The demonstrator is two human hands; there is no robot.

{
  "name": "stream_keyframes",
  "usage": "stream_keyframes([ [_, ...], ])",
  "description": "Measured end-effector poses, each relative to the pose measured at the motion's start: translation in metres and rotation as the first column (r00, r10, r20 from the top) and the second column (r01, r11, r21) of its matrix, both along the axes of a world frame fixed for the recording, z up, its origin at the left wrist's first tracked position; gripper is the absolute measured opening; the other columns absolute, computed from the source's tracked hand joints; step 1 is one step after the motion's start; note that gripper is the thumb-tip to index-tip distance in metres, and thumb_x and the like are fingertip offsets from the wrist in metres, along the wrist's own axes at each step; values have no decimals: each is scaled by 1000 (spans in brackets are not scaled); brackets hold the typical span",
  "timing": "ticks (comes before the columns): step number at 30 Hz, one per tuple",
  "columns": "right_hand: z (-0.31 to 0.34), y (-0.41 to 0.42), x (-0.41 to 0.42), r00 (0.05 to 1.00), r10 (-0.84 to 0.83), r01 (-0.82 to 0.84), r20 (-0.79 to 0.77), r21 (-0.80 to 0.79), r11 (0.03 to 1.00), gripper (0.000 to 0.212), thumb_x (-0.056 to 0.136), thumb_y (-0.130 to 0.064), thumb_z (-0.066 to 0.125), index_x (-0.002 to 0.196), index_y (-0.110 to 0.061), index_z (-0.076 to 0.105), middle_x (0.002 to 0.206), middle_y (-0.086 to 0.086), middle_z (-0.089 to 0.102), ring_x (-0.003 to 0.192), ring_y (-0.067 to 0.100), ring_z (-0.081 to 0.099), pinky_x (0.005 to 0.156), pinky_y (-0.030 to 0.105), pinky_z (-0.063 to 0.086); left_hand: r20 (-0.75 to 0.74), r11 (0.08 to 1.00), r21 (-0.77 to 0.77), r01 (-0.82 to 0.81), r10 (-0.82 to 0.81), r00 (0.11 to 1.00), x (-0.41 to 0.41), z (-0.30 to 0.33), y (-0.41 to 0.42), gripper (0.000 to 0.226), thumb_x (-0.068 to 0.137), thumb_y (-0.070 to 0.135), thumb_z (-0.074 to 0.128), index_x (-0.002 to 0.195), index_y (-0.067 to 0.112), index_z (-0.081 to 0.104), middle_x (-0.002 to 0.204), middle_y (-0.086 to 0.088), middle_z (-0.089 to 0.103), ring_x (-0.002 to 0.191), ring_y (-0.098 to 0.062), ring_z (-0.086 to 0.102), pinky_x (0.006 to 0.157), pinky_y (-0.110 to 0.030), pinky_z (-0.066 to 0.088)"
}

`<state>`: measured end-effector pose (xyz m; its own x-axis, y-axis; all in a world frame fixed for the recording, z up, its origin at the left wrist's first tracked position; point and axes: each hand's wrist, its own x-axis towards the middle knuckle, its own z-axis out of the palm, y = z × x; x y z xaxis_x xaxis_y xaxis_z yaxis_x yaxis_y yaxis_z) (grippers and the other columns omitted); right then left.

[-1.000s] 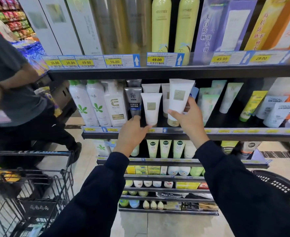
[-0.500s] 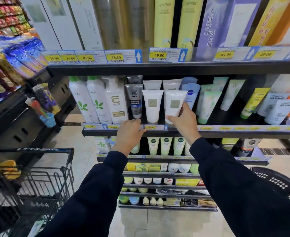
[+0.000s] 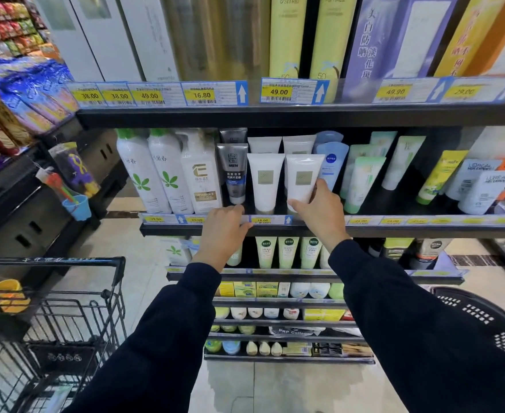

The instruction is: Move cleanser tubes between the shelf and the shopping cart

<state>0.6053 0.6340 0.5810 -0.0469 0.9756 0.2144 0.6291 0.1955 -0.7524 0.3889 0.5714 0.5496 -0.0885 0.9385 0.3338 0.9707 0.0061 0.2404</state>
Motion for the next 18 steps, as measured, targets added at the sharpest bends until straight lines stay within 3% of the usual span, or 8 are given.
stream_keyframes([
  [5, 0, 0, -1, 1000, -12, 11, -24, -16, 1000, 54, 86, -36, 81, 128, -17, 54, 129, 4, 69, 115, 24, 65, 87, 32, 52, 5, 1000, 2, 1, -1, 1000, 1, 1, -1, 31, 96, 39, 68, 108, 10, 65, 96, -11, 72, 91, -32, 65, 81, -41, 48],
  [14, 2, -5, 7, 999, 42, -41, 26, -38, 998, 60, 89, -36, 79, 137, -19, 49, 134, 4, 67, 120, 25, 65, 98, 44, 55, -39, 1000, -11, -4, 3, 999, 2, 2, -3, 30, 98, 39, 66, 107, 11, 64, 95, -8, 71, 91, -31, 65, 83, -40, 47],
  [18, 3, -29, 21, 991, 64, -70, 118, 55, 996, 57, 96, -35, 70, 145, -18, 46, 138, 7, 62, 126, 26, 59, 99, 41, 52, -31, 1000, -11, 13, -13, 999, 3, 0, -12, 33, 98, 38, 64, 115, 10, 63, 104, -9, 69, 101, -32, 62, 89, -42, 48],
])
